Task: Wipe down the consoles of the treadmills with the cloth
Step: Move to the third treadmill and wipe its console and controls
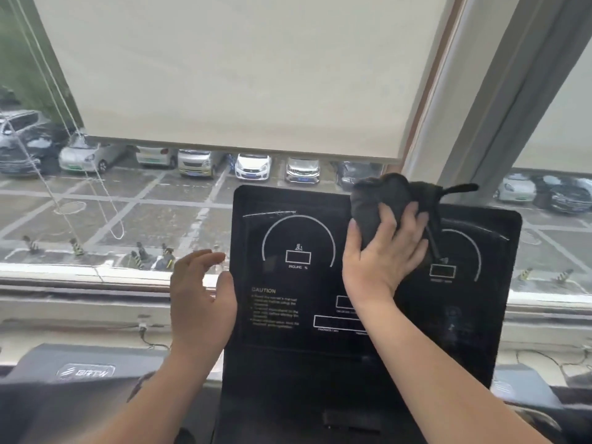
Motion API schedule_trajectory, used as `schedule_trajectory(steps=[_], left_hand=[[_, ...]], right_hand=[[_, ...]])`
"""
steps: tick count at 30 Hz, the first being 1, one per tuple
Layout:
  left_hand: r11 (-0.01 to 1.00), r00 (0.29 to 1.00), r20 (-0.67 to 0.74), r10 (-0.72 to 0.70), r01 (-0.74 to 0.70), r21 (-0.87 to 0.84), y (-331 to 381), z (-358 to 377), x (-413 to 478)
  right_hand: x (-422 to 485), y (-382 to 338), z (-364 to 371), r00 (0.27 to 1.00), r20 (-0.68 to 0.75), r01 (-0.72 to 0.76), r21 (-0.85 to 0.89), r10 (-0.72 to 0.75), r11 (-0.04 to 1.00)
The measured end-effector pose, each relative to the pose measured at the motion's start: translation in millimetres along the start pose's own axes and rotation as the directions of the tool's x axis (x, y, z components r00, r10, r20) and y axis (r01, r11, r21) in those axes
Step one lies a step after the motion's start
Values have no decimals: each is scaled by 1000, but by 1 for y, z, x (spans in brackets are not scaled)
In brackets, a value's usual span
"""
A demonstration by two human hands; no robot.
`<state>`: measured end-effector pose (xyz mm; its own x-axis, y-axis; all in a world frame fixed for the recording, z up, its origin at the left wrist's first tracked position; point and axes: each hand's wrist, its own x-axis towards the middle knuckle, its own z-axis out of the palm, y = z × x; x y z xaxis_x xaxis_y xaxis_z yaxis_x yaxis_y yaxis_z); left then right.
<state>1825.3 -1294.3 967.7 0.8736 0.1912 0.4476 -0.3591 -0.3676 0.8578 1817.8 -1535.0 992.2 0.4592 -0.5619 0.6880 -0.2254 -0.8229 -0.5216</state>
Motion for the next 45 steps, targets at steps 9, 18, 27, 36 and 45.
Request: schedule_trajectory(steps=[9,18,27,36,45], left_hand=[[997,997,17,-71,71,-17,-42,-42,-17],[981,968,165,-189,193,-6,-69,-70,-66],[973,933,279,-229,227,40,-82,-95,-122],[947,886,335,-320,306,96,-89,-127,-164],[864,838,214,-502,500,68,-72,-164,-235]], right_hand=[[-112,-66,37,855,283,388,205,-434,898],[-212,-39,9,693,586,212,390,-419,896],[-273,-38,-44,220,954,180,165,-203,970],[-286,-44,-86,201,980,14,2,-4,1000],[-297,-45,-143,-178,974,-917,-217,142,335]])
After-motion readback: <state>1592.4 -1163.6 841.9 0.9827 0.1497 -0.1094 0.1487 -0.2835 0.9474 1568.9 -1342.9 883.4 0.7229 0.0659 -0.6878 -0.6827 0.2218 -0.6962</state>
